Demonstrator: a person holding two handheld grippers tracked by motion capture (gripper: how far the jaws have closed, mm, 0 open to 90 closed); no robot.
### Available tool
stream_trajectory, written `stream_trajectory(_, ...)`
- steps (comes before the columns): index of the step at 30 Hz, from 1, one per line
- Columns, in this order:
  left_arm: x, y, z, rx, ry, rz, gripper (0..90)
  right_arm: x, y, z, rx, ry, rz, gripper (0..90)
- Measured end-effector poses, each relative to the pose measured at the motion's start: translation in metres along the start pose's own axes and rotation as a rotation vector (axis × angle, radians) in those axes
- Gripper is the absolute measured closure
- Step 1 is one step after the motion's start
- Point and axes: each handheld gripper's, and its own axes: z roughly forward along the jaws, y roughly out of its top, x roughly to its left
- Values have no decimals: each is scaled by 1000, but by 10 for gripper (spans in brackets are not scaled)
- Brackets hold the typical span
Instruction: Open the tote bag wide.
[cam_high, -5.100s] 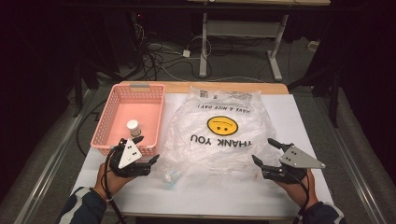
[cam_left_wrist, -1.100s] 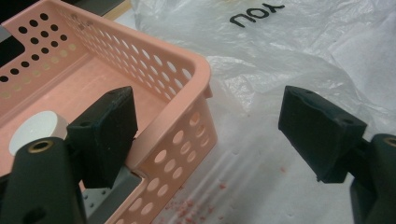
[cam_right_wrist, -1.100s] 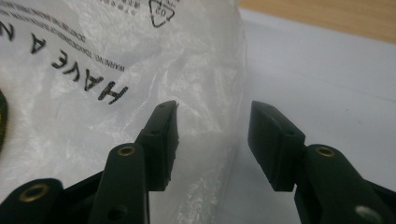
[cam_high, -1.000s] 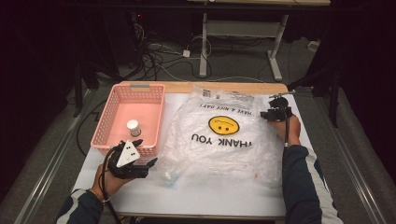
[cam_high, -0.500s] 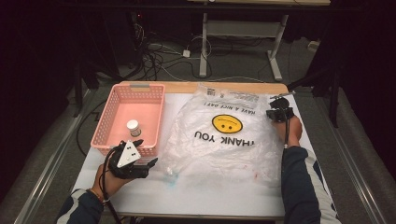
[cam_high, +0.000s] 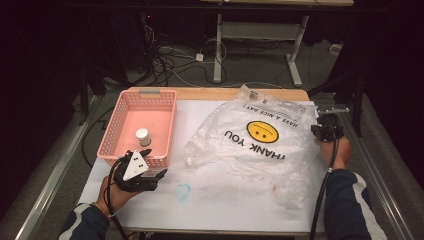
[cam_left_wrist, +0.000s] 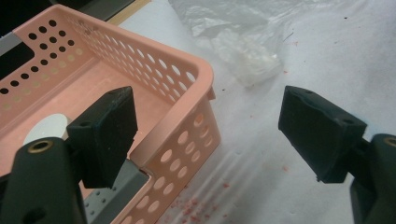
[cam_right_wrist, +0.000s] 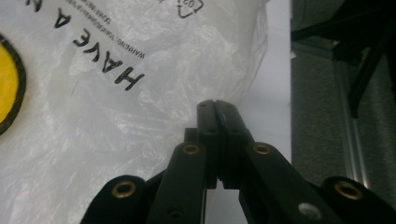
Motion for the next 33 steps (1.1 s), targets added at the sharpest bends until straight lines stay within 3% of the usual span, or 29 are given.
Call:
stream_trajectory(4,-1,1,-1,-4,4,7,193,10,-14,-14,-18,41,-49,900)
stream_trajectory(5,-1,1,-2,-3,4,9,193,18,-23,-21,-13,67,-80,900)
stream_trajectory(9,-1,1,-1,-5,5,7,192,31,-37,-33,0,96,-128,892)
stream_trajectory(14,-1,2,-3,-6,8,13,193,40,-46,-49,-11,134,-163,858)
stream_trajectory(15,-1,1,-3,-7,8,11,193,45,-49,-60,-33,161,-174,832)
stream_trajectory(17,-1,1,-4,-8,10,12,193,49,-50,-70,-56,175,-191,754)
stream_trajectory(19,-1,2,-4,-10,11,12,193,51,-49,-76,-76,185,-200,735)
stream_trajectory(21,-1,2,-5,-10,12,15,193,62,-47,-93,-146,212,-230,661)
stream_trajectory(22,-1,2,-5,-11,12,14,193,62,-47,-93,-146,212,-230,661)
stream_trajectory(23,-1,2,-5,-10,12,14,193,74,-43,-104,-190,246,-256,630)
stream_trajectory(25,-2,2,-4,-11,11,14,192,79,-41,-107,-209,271,-264,616)
stream_trajectory(26,-2,2,-3,-9,9,15,193,98,-38,-114,-253,332,-334,602)
stream_trajectory(27,-2,2,-3,-8,7,16,193,108,-37,-116,-259,371,-361,600)
stream_trajectory(28,-3,2,-3,-6,6,16,193,108,-37,-116,-259,371,-361,600)
stream_trajectory(29,-3,2,-2,-3,5,17,192,116,-37,-117,-261,404,-387,600)
stream_trajectory(30,-3,2,-1,-3,4,18,193,130,-37,-117,-259,452,-429,592)
stream_trajectory(31,-3,2,-1,0,2,20,193,155,-37,-117,-247,515,-501,583)
stream_trajectory(32,-4,2,-1,3,2,22,193,167,-37,-115,-235,550,-532,560)
stream_trajectory(33,-4,2,0,4,1,23,193,167,-37,-115,-235,550,-532,560)
